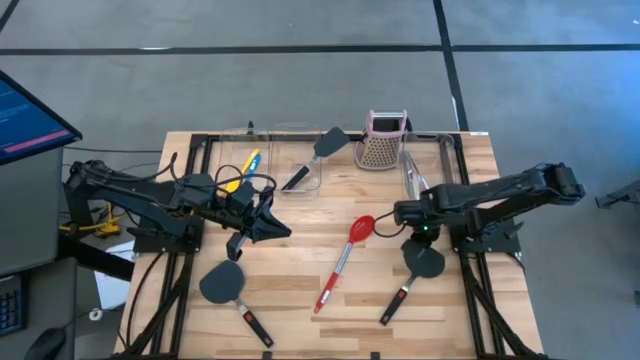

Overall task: Pick & Place Kitchen Items
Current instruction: Put the black spatula into the middle transparent bin

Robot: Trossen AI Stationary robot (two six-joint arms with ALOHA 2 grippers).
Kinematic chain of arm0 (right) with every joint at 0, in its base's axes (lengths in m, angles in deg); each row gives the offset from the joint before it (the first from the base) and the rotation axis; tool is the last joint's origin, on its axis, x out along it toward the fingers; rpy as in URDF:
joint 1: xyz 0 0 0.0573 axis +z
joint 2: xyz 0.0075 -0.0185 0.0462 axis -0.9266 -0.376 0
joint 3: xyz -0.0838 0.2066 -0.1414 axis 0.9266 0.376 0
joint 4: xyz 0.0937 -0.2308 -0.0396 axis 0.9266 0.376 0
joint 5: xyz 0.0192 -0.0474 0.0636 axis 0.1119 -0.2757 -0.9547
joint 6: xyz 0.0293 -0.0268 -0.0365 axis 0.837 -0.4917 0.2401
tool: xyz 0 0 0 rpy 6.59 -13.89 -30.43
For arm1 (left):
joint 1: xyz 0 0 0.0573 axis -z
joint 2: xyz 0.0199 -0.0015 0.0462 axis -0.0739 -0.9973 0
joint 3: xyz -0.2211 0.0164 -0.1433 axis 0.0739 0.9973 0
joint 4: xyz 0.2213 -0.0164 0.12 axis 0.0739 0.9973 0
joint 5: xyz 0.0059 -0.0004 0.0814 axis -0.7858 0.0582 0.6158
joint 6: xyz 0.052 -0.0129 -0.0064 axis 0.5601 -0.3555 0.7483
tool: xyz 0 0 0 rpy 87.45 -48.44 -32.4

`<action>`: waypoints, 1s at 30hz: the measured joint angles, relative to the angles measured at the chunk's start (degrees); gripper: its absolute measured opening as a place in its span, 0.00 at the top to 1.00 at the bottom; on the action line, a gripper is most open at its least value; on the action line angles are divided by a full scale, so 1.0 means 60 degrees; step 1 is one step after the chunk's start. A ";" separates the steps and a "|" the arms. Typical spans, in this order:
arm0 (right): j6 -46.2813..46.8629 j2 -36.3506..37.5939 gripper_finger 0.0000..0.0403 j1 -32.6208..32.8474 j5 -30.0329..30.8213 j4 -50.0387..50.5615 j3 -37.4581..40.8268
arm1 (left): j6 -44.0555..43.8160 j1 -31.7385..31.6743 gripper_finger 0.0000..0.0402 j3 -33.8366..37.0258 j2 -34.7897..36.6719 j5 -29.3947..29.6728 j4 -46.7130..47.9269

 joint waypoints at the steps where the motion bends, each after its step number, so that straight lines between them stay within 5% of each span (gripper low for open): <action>1: 0.0000 0.0177 0.99 0.0000 0.0006 -0.0005 -0.0100 | 0.0000 0.0000 0.99 0.0000 0.0000 0.0000 0.0000; 10: -0.0025 0.0951 1.00 0.0000 0.0825 -0.0227 -0.1208 | 0.0003 0.0000 0.99 0.0004 0.0000 0.0026 -0.0004; 16: -0.0280 0.0846 1.00 -0.0124 0.1306 -0.0245 -0.1575 | 0.0536 -0.0109 0.99 0.0007 -0.0194 0.1423 0.0002; 24: -0.0551 0.0733 1.00 -0.0117 0.1737 -0.0609 -0.1590 | -0.0242 -0.1283 0.99 0.0000 -0.2205 0.1478 -0.0015; 27: -0.0617 0.0729 1.00 -0.0145 0.1854 -0.0734 -0.1590 | -0.1326 -0.1870 0.99 0.0007 -0.3465 0.0689 -0.0424; 30: -0.0671 0.0747 1.00 -0.0146 0.2011 -0.0777 -0.1590 | -0.2527 -0.2398 0.99 0.0007 -0.4873 -0.1109 -0.2237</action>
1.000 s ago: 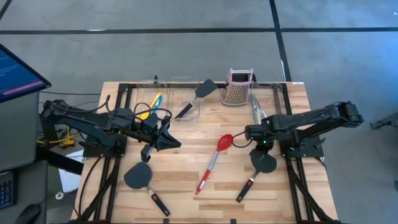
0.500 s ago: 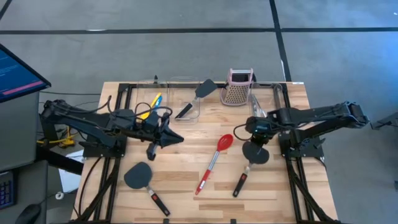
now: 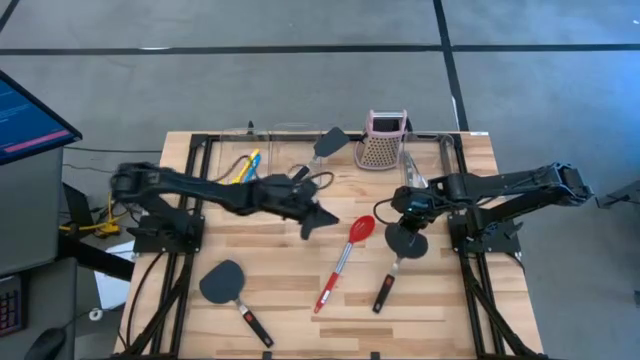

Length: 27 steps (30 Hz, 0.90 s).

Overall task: Pick & Place Kitchen Items
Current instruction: Put the black spatula into the middle transparent bin

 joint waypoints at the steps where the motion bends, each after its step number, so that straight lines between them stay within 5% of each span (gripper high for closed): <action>1: -0.0007 0.0006 1.00 0.0000 0.0027 -0.0011 0.0000 | -0.0370 -0.0111 0.99 0.0000 -0.0441 -0.0520 -0.0780; 7: -0.0009 0.0167 1.00 0.0000 0.0538 -0.0093 -0.0087 | -0.2124 -0.0539 0.99 0.0000 -0.2304 -0.1259 -0.3490; 19: -0.0990 0.0256 1.00 -0.0041 0.1803 -0.0077 -0.1561 | -0.1849 -0.0328 0.98 -0.0306 -0.2911 -0.0124 -0.3594; 27: -0.1172 0.0263 1.00 -0.0112 0.1840 -0.0131 -0.1647 | -0.1756 -0.0142 0.87 -0.2142 -0.4726 -0.0375 -0.3609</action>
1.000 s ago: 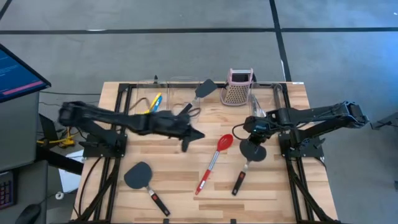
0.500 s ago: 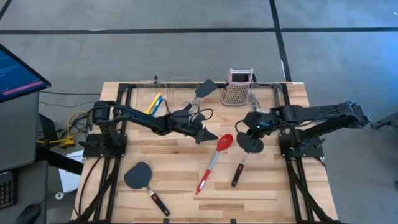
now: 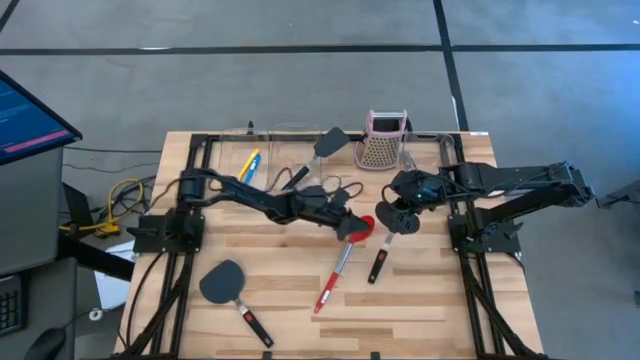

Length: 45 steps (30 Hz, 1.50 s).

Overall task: Pick & Place Kitchen Items
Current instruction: Put the black spatula into the middle transparent bin

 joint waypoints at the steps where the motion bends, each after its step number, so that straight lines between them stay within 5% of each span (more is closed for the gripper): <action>1: -0.0009 0.0000 1.00 -0.0001 0.0007 -0.0011 0.0000 | 0.0003 0.0026 0.84 -0.0277 -0.0254 -0.0141 -0.0019; 8: -0.0015 0.0000 1.00 -0.0001 0.0024 -0.0029 0.0000 | -0.0059 0.0303 0.69 -0.1360 -0.1159 -0.0965 0.0014; 20: -0.0092 0.0000 1.00 0.0010 -0.0005 -0.0560 0.0000 | -0.0048 0.0289 0.49 -0.1374 -0.1169 -0.0048 0.1022; 37: -0.0336 0.0000 1.00 0.0010 -0.0001 -0.1031 0.0000 | -0.0041 0.0512 0.54 -0.1376 -0.1305 0.0455 0.1108; 45: -0.0327 0.0000 1.00 0.0017 -0.0013 -0.1009 0.0001 | -0.0234 0.0763 0.58 -0.2655 -0.2319 0.0209 0.1086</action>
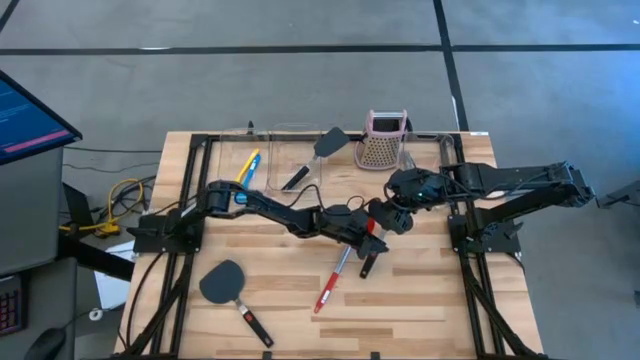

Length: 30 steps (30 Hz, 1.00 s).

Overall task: Pick & Place Kitchen Items
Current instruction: Put the black spatula into the middle transparent bin

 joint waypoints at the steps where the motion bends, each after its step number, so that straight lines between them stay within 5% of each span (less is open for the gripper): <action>1: 0.0005 0.0000 1.00 0.0000 0.0003 -0.0001 0.0003 | -0.0005 -0.0003 0.59 -0.0029 -0.0029 -0.0079 0.0012; 8: 0.0017 0.0000 1.00 -0.0004 0.0007 -0.0088 0.0003 | -0.0006 -0.0038 0.68 0.0021 -0.0026 -0.0056 -0.0001; 18: 0.0017 0.0004 1.00 -0.0004 -0.0001 -0.0105 0.0003 | 0.0080 -0.0007 0.97 0.0028 -0.0011 -0.0003 -0.0009; 30: 0.0197 0.0008 0.90 -0.0013 -0.0173 -0.0301 -0.0019 | 0.0481 0.0004 1.00 0.0034 -0.0009 -0.0757 0.0082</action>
